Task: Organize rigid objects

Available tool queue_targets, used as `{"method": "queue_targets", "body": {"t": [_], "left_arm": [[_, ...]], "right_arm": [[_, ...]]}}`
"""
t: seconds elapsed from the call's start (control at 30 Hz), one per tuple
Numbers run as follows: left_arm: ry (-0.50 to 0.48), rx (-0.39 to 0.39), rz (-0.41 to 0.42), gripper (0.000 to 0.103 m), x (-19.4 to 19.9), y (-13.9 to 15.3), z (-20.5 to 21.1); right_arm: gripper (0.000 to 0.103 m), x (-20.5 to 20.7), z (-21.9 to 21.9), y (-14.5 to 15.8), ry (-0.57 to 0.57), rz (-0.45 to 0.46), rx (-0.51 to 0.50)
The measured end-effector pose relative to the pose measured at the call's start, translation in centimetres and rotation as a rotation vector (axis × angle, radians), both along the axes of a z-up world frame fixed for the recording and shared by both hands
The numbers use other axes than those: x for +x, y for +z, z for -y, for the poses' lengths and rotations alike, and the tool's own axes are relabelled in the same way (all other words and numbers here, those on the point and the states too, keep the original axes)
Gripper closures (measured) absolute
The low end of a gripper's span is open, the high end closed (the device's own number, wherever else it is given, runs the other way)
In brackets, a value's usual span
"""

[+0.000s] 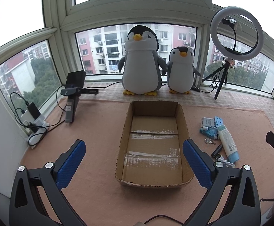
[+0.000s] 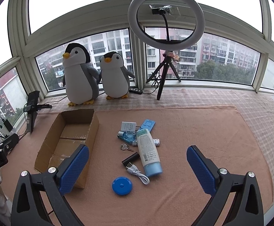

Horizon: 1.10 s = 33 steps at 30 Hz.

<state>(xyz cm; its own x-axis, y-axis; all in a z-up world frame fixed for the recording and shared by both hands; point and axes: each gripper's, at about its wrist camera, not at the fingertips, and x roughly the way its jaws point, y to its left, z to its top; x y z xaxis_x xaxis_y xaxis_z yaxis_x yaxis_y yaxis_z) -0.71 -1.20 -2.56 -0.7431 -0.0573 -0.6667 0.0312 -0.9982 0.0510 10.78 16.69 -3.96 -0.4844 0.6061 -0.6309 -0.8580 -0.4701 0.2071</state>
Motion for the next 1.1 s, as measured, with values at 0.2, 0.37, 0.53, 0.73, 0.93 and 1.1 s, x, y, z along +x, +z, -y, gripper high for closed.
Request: {"method": "queue_targets", "body": {"t": [0.2, 0.37, 0.53, 0.73, 0.93, 1.1], "left_arm": [[0.017, -0.002, 0.073, 0.001, -0.9, -2.6, 1.1], [0.047, 0.007, 0.129, 0.001, -1.9, -5.1, 2.3], [0.075, -0.012, 0.181, 0.001, -2.9, -7.5, 3.5], [0.077, -0.012, 0.229, 0.001, -4.0, -9.5, 4.3], [0.071, -0.027, 0.267, 0.006, -5.1, -11.4, 4.5], [0.069, -0.036, 0.291, 0.013, -6.1, -12.7, 4.4]], "right_arm": [[0.001, 0.4, -0.6, -0.9, -0.016, 0.014, -0.017], [0.001, 1.5, -1.5, -2.1, -0.044, 0.025, -0.037], [0.001, 2.7, -2.2, -3.4, -0.068, 0.043, -0.053], [0.001, 3.3, -2.7, -4.9, -0.075, 0.067, -0.069], [0.001, 2.9, -2.9, -5.6, -0.068, 0.087, -0.08], [0.001, 2.3, -3.3, -6.3, -0.057, 0.103, -0.085]]}}
